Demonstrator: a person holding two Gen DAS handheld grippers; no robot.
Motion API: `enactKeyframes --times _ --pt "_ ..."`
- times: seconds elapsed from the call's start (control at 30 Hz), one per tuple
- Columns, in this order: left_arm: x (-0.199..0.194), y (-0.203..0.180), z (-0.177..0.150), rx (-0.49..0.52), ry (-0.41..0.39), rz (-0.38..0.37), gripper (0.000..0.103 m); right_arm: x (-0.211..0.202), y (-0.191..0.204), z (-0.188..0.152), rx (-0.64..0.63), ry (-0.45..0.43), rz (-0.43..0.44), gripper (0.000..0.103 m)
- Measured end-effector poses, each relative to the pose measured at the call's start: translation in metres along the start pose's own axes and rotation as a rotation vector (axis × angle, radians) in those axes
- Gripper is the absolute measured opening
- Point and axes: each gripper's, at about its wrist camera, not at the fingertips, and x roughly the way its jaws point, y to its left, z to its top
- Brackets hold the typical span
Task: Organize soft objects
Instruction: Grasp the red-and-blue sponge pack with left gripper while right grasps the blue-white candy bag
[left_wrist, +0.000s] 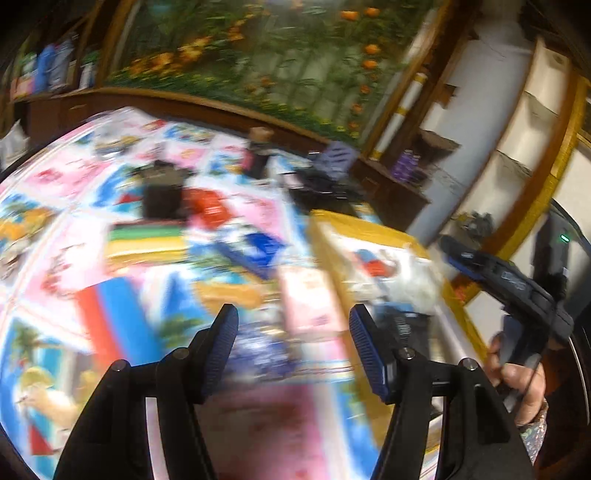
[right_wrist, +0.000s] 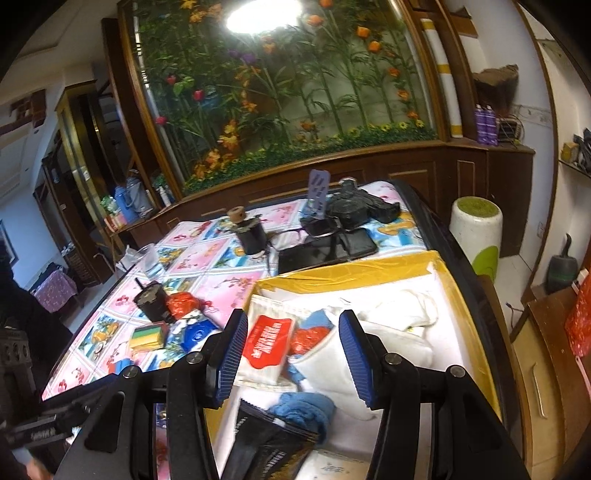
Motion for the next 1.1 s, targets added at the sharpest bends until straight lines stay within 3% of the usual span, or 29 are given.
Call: enactKeyframes --times 0.1,0.17,0.27,0.37,0.53,0.57,0.63,0.7,0.93,1.0,1.1 --pt "-0.010 0.049 0.001 -0.133 0.046 0.095 0.064 -0.002 0.012 -0.001 -0.041 -0.022 0.022 0.061" --pt "-0.013 0.075 -0.001 -0.212 0.070 0.178 0.073 -0.002 0.019 -0.002 -0.068 -0.032 0.028 0.064" --pt "-0.010 0.093 -0.003 -0.273 0.091 0.225 0.076 -0.001 0.023 -0.003 -0.080 -0.032 0.033 0.065" --pt "0.003 0.086 -0.001 -0.236 0.115 0.276 0.081 -0.002 0.023 -0.005 -0.074 -0.036 0.043 0.065" --pt "0.027 0.072 0.005 -0.097 0.145 0.402 0.080 -0.003 0.028 -0.006 -0.096 -0.030 0.068 0.065" --pt "0.028 0.072 0.004 -0.082 0.140 0.419 0.068 -0.002 0.030 -0.007 -0.103 -0.024 0.081 0.066" --pt "0.027 0.076 0.005 -0.054 0.130 0.436 0.055 0.000 0.034 -0.009 -0.113 -0.005 0.126 0.068" --pt "0.021 0.084 0.006 -0.057 0.127 0.405 0.053 0.005 0.040 -0.011 -0.126 0.030 0.189 0.075" --pt "-0.004 0.140 0.014 -0.143 0.054 0.473 0.052 0.032 0.108 -0.034 -0.234 0.250 0.434 0.081" --pt "-0.006 0.143 0.015 -0.149 0.048 0.471 0.052 0.048 0.133 -0.042 -0.269 0.317 0.430 0.084" --pt "-0.004 0.141 0.015 -0.134 0.049 0.484 0.052 0.080 0.161 -0.052 -0.310 0.420 0.350 0.084"
